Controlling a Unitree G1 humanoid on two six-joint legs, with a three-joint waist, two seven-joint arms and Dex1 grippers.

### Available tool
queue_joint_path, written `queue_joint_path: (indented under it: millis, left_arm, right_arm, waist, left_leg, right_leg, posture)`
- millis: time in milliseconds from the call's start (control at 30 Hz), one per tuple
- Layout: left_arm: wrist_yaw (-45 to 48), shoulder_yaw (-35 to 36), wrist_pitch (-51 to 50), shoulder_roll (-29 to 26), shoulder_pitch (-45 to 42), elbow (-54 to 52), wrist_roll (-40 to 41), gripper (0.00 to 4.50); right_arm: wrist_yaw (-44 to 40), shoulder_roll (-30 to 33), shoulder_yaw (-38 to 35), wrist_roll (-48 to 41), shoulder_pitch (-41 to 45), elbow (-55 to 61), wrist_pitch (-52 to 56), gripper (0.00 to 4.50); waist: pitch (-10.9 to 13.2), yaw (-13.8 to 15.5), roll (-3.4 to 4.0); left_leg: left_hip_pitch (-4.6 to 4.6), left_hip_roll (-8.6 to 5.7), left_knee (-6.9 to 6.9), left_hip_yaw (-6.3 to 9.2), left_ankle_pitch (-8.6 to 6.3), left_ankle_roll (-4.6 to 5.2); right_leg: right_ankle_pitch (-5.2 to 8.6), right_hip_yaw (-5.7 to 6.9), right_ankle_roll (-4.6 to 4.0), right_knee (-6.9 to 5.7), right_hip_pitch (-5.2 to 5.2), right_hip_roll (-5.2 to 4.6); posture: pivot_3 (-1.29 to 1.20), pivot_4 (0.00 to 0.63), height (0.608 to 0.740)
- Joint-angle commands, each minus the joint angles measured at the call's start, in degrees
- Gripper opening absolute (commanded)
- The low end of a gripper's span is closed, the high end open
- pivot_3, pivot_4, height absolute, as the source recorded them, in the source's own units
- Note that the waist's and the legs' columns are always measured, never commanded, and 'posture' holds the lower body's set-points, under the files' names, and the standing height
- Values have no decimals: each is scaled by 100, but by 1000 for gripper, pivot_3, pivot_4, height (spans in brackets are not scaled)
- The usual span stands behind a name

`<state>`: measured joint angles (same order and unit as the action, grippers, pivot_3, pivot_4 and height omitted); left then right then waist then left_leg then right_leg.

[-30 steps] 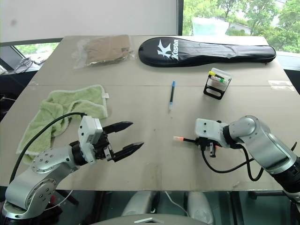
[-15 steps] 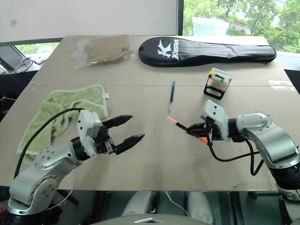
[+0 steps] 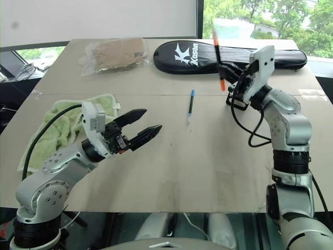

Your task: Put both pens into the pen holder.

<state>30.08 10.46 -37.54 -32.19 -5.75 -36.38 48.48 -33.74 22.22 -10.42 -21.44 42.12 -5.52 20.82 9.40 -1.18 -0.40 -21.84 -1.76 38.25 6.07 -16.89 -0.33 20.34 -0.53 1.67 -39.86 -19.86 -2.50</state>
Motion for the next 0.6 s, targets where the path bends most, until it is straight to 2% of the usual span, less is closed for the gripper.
queue_joint_path:
  millis: [33,167,367,600]
  left_arm:
    - [-56,-9,98,21,-60,-119,-32,4500]
    - [-133,16,179,52,-133,-142,-107,4500]
    - [-131,-51,181,37,-172,-197,-138,4500]
    - [-33,-133,205,-29,-189,-192,-196,4500]
  right_arm:
    - [278,-52,-225,250,329,-509,-1045,21]
    - [189,40,-97,616,312,-1069,-2032,21]
    - [-124,159,102,881,103,-1486,-2794,21]
    - [-282,177,110,1055,365,-2522,-3736,21]
  waist:
    - [0,-9,0]
    - [0,-19,0]
    - [0,-98,0]
    - [0,-133,1]
  left_leg:
    - [0,0,0,-1,0,0]
    - [1,2,0,-2,0,0]
    - [1,2,0,-6,0,0]
    - [6,4,0,-15,0,0]
  right_leg:
    - [0,0,0,0,0,0]
    - [0,0,0,-1,1,1]
    - [0,-4,0,0,1,0]
    - [0,-13,0,-3,1,3]
  posture:
    - [0,150,740]
    - [0,150,740]
    - [0,150,740]
    - [0,150,740]
